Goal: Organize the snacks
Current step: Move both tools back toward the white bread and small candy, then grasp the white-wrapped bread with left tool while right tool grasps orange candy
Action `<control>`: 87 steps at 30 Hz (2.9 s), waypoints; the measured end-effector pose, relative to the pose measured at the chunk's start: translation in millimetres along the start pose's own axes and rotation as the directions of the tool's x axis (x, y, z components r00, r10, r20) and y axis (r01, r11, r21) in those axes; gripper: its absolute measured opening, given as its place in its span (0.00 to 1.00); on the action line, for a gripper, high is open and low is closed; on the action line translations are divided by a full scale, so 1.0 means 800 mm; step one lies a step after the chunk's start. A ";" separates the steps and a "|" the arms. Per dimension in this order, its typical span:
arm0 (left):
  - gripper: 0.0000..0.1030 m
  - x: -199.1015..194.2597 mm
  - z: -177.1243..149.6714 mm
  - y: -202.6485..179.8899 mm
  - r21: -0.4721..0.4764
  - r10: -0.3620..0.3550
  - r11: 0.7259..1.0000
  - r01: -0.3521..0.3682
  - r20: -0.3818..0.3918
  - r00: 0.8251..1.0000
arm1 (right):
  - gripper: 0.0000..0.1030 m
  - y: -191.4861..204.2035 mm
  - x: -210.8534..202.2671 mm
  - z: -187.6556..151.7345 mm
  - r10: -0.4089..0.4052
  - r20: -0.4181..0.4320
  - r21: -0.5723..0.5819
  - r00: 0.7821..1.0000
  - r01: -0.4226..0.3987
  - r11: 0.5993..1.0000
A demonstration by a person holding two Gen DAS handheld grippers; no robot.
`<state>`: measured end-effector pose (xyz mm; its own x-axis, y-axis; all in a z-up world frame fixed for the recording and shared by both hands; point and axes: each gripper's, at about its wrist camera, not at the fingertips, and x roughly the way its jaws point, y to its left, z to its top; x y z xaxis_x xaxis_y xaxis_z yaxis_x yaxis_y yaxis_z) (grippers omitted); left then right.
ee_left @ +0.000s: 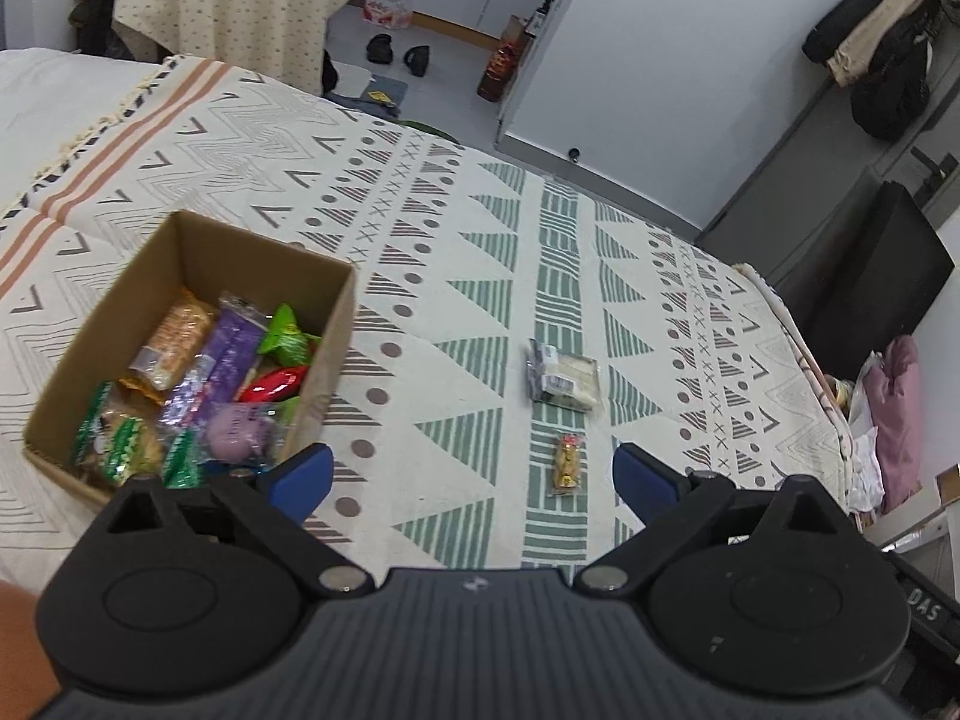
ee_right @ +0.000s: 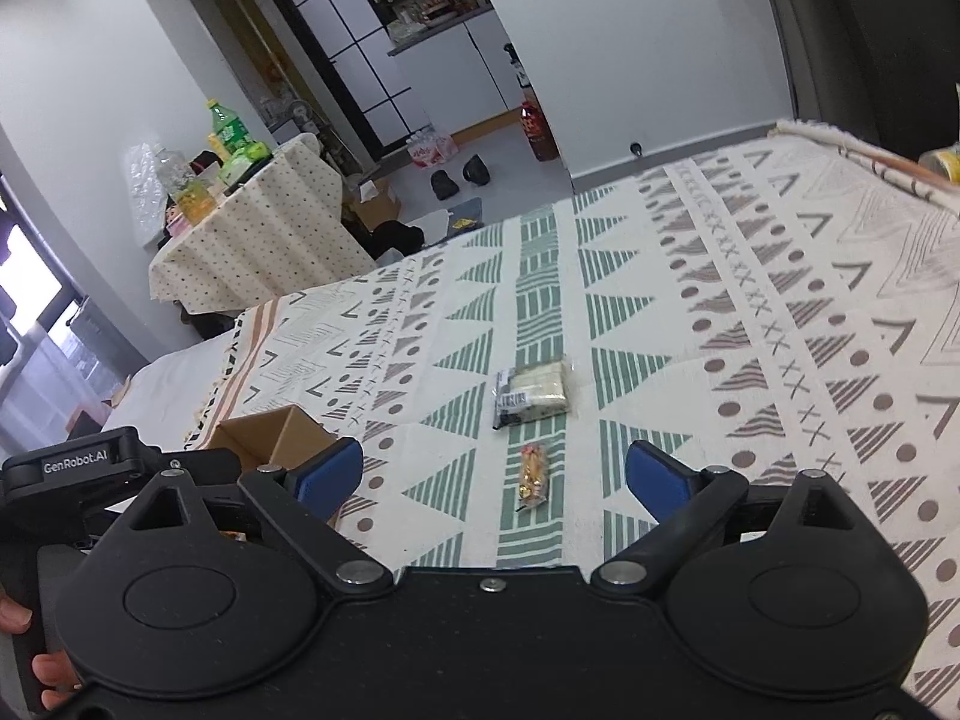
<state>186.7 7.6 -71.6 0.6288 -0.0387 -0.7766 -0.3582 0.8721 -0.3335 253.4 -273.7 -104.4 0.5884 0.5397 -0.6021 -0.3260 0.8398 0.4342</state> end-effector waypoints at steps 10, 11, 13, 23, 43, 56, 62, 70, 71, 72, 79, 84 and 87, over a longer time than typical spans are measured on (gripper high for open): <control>0.94 0.050 0.012 -0.012 0.035 -0.023 0.999 0.023 -0.024 0.999 | 0.78 -0.007 0.054 0.000 -0.001 -0.065 0.018 0.998 0.002 1.000; 0.94 0.055 0.014 -0.012 0.036 -0.024 0.999 0.025 -0.027 0.999 | 0.74 -0.006 0.062 0.001 0.000 -0.073 0.015 0.997 0.001 1.000; 0.93 0.066 0.017 -0.012 0.037 -0.032 0.999 0.033 -0.027 0.999 | 0.69 -0.005 0.078 0.001 0.001 -0.091 0.011 0.996 0.000 1.000; 0.77 0.131 0.025 -0.024 0.059 -0.051 0.997 0.055 -0.074 0.996 | 0.47 0.000 0.154 -0.005 -0.004 -0.183 -0.002 0.983 0.004 1.000; 0.66 0.238 0.042 -0.048 0.047 -0.106 0.992 0.113 -0.126 0.986 | 0.16 -0.056 0.207 -0.010 -0.080 -0.204 0.042 0.976 0.090 0.995; 0.69 0.287 0.044 -0.085 0.068 -0.113 0.990 0.124 -0.152 0.982 | 0.16 -0.084 0.204 0.002 -0.113 -0.177 0.067 0.978 0.126 0.990; 0.73 0.304 0.041 -0.102 0.087 -0.094 0.990 0.108 -0.152 0.984 | 0.16 -0.103 0.199 0.008 -0.155 -0.153 0.100 0.976 0.172 0.980; 0.77 0.324 0.033 -0.120 0.149 -0.006 0.989 0.023 -0.115 0.993 | 0.25 -0.111 0.201 0.009 -0.176 -0.132 0.124 0.975 0.193 0.973; 0.77 0.328 0.031 -0.120 0.150 0.009 0.989 0.009 -0.121 0.993 | 0.28 -0.110 0.202 0.009 -0.177 -0.134 0.119 0.975 0.194 0.974; 0.77 0.331 0.028 -0.118 0.149 0.017 0.989 0.002 -0.125 0.992 | 0.28 -0.108 0.204 0.008 -0.177 -0.134 0.111 0.975 0.192 0.975; 0.61 0.324 0.019 -0.120 0.199 0.053 0.979 -0.034 -0.090 0.994 | 0.19 -0.096 0.209 0.001 -0.191 -0.131 0.031 0.973 0.197 0.980; 0.53 0.309 0.017 -0.120 0.182 0.047 0.983 -0.029 -0.096 0.994 | 0.19 -0.081 0.198 0.003 -0.168 -0.128 0.019 0.977 0.172 0.985; 0.53 0.295 0.013 -0.117 0.170 0.048 0.985 -0.031 -0.092 0.995 | 0.19 -0.075 0.186 0.007 -0.156 -0.110 0.016 0.982 0.158 0.987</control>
<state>376.4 -78.3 -218.1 0.5450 -0.0418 -0.8374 -0.2553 0.9431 -0.2132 364.6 -243.8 -216.0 0.5472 0.4057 -0.7321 -0.2167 0.9135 0.3443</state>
